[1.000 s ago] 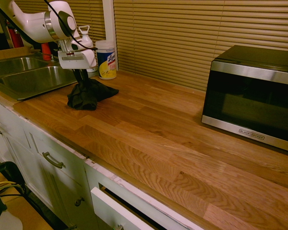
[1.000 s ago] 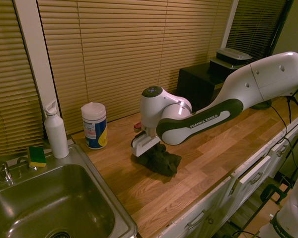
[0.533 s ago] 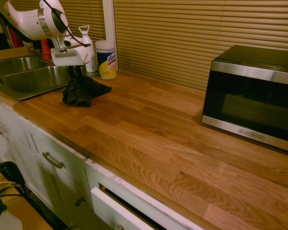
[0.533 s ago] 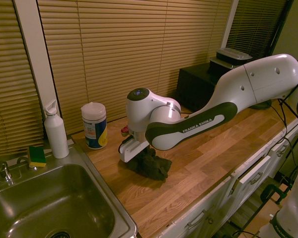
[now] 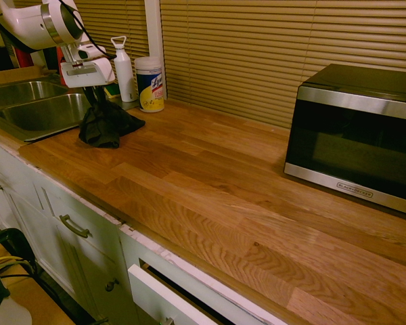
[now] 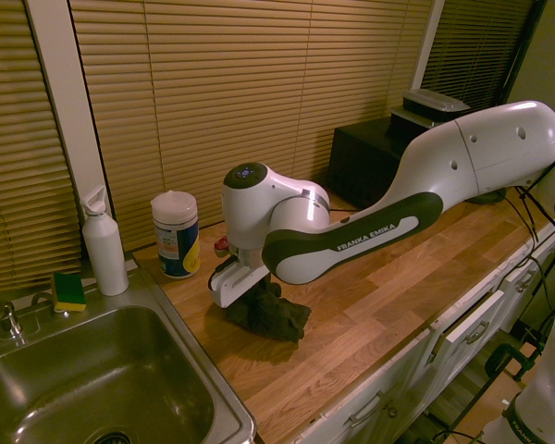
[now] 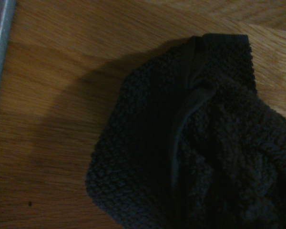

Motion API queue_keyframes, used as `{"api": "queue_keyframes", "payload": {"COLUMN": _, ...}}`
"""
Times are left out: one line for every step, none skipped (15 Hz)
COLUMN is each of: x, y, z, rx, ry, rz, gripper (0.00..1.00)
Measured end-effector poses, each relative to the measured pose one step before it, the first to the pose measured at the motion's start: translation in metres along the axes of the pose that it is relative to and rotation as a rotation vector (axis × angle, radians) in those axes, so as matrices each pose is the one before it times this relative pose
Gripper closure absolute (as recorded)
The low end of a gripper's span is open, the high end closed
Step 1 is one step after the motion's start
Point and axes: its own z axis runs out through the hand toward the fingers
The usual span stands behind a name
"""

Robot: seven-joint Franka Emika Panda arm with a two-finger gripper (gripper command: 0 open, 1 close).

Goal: Clear the spill

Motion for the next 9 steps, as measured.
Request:
{"api": "queue_keyframes", "payload": {"x": 0.00139, "y": -0.00116, "z": -0.00334, "rx": 0.00452, "ry": 0.00259, "rz": 0.00166, "gripper": 0.0}}
{"api": "queue_keyframes", "payload": {"x": 0.00196, "y": -0.00144, "z": -0.00435, "rx": 0.00454, "ry": 0.00376, "rz": 0.00206, "gripper": 0.0}}
{"api": "queue_keyframes", "payload": {"x": 0.00169, "y": -0.00118, "z": -0.00387, "rx": 0.00333, "ry": 0.00324, "rz": 0.00173, "gripper": 0.0}}
{"api": "queue_keyframes", "payload": {"x": 0.00118, "y": -0.00123, "z": -0.00476, "rx": 0.00345, "ry": 0.00272, "rz": 0.00159, "gripper": 0.0}}
{"api": "queue_keyframes", "payload": {"x": 0.00067, "y": -0.00156, "z": -0.00684, "rx": 0.00349, "ry": 0.00403, "rz": 0.00039, "gripper": 0.0}}
{"api": "queue_keyframes", "payload": {"x": 0.00139, "y": -0.00131, "z": -0.00939, "rx": 0.00522, "ry": 0.00594, "rz": 0.00132, "gripper": 0.0}}
{"api": "queue_keyframes", "payload": {"x": 0.00171, "y": -0.00081, "z": -0.00985, "rx": 0.00675, "ry": 0.00564, "rz": 0.00257, "gripper": 0.0}}
{"api": "queue_keyframes", "payload": {"x": 0.00254, "y": -0.00023, "z": -0.01207, "rx": 0.0079, "ry": 0.007, "rz": 0.0044, "gripper": 0.0}}
{"api": "queue_keyframes", "payload": {"x": 0.00268, "y": 0.00114, "z": -0.01241, "rx": 0.00842, "ry": 0.00737, "rz": 0.00522, "gripper": 0.0}}
